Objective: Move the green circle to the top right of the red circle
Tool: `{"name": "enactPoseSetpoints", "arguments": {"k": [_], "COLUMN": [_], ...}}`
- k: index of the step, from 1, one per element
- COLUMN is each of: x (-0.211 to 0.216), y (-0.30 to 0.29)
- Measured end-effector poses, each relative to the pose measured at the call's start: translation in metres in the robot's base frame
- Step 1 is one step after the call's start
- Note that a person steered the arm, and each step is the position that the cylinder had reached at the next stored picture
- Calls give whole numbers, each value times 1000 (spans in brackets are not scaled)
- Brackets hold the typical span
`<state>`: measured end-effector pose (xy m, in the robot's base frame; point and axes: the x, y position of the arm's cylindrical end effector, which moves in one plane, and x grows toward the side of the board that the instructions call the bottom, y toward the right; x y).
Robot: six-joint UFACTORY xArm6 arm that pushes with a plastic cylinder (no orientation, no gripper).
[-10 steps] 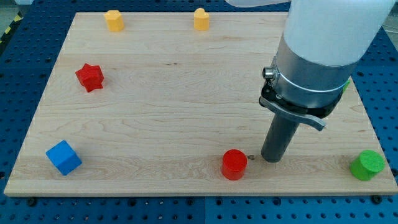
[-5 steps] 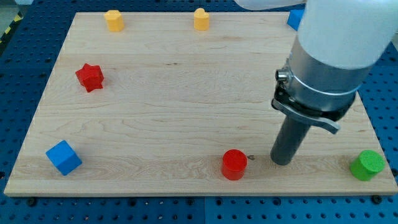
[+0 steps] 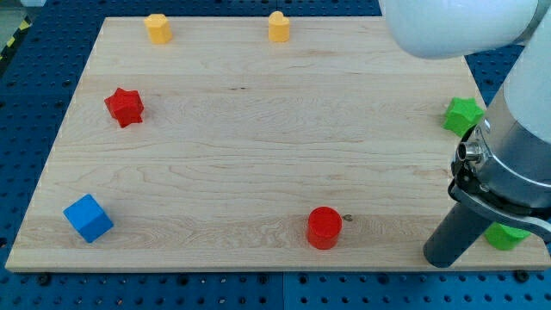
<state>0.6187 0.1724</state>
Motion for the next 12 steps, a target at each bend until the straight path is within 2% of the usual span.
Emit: {"name": "enactPoseSetpoints", "arguments": {"k": [2,3,5,8,9,11,12], "x": [-7,-34,-40,-90,-90,-66,-25], "y": [7,4,6,36,62,153,157]}}
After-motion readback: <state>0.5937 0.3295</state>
